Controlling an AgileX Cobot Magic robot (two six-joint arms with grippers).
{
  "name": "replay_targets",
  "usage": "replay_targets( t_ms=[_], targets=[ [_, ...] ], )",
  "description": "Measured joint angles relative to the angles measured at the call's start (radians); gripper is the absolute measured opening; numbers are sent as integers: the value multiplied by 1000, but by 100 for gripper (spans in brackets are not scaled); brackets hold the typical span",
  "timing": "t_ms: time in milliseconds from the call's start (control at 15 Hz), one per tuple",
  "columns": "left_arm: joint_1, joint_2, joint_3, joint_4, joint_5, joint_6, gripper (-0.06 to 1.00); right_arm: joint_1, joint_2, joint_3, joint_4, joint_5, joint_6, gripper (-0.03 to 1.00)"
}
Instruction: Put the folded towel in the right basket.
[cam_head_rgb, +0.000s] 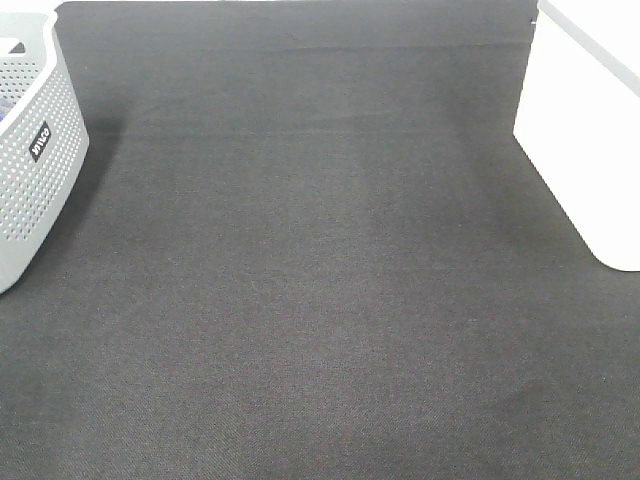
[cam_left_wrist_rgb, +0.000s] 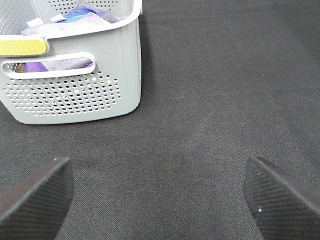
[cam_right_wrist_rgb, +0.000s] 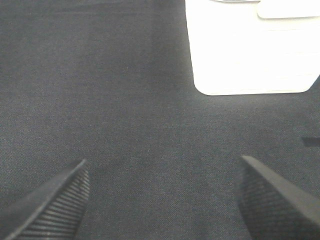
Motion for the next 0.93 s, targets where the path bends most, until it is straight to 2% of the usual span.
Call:
replay_targets(
  t_ms=[933],
  targets=[
    [0, 0, 0, 0, 0, 0, 87, 0, 0, 0, 0, 0, 0, 75]
  ],
)
